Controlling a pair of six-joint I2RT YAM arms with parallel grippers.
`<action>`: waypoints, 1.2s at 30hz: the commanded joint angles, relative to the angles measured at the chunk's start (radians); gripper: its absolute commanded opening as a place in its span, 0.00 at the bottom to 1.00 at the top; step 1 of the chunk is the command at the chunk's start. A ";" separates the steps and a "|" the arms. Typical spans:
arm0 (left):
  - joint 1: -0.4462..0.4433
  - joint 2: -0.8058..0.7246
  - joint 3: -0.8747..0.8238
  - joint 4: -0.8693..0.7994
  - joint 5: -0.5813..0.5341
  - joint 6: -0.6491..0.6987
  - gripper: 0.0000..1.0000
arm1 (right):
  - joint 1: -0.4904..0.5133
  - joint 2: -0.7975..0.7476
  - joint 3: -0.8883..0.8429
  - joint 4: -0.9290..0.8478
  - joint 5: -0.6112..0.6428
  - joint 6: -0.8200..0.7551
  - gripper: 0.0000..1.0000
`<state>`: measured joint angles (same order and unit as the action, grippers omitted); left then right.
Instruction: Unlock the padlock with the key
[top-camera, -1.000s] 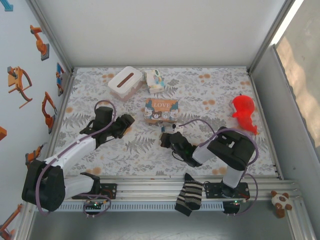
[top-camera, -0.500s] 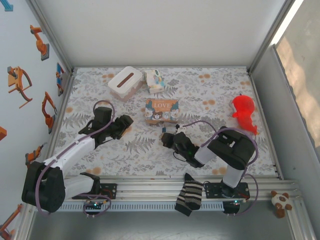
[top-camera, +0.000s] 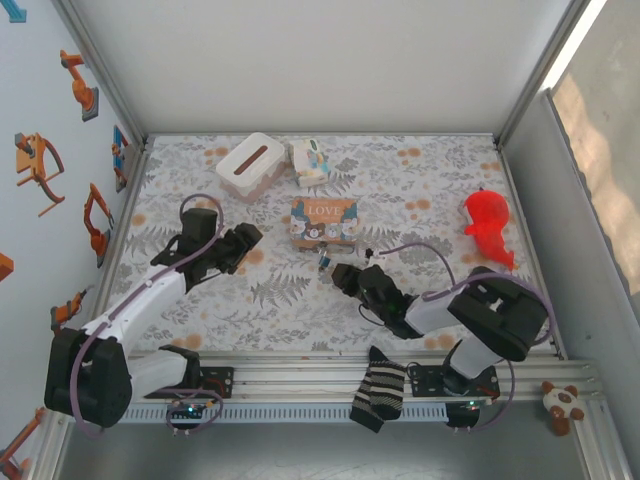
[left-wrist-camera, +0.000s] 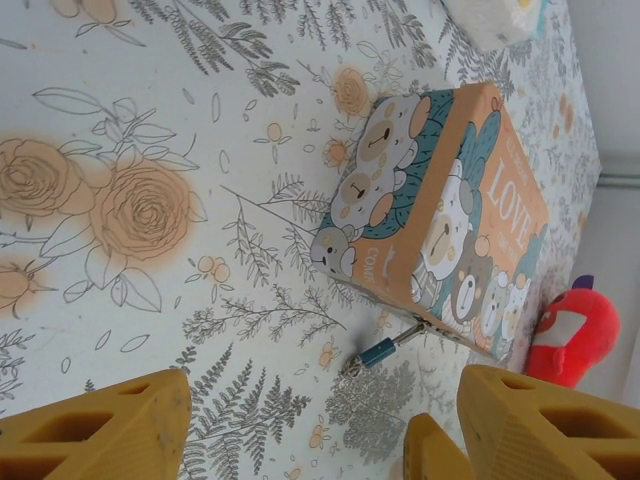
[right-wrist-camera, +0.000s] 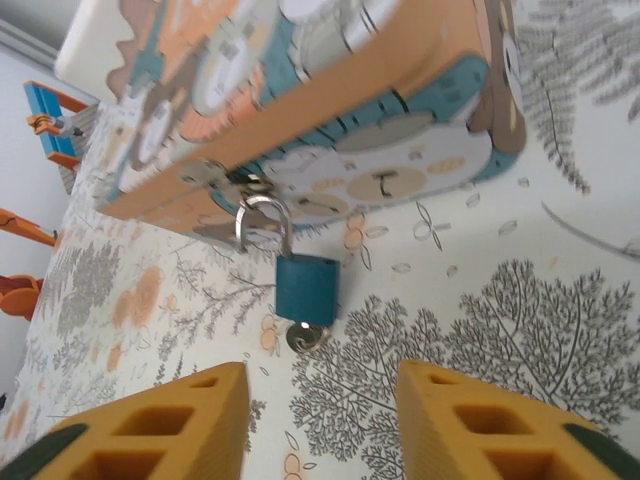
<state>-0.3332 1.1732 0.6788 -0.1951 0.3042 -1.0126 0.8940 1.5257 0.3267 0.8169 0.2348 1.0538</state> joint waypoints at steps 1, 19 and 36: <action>0.005 0.055 0.065 -0.011 0.053 0.069 0.72 | -0.048 -0.073 0.015 -0.083 -0.053 -0.085 0.49; -0.047 0.565 0.371 0.043 0.202 0.226 0.71 | -0.241 0.033 0.188 -0.142 -0.440 -0.049 0.75; -0.124 0.645 0.316 0.013 0.117 0.252 0.67 | -0.423 0.164 0.297 -0.148 -0.624 -0.202 0.75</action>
<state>-0.4416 1.8156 1.0542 -0.0780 0.4923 -0.7868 0.4995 1.6772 0.5945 0.6682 -0.3340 0.9138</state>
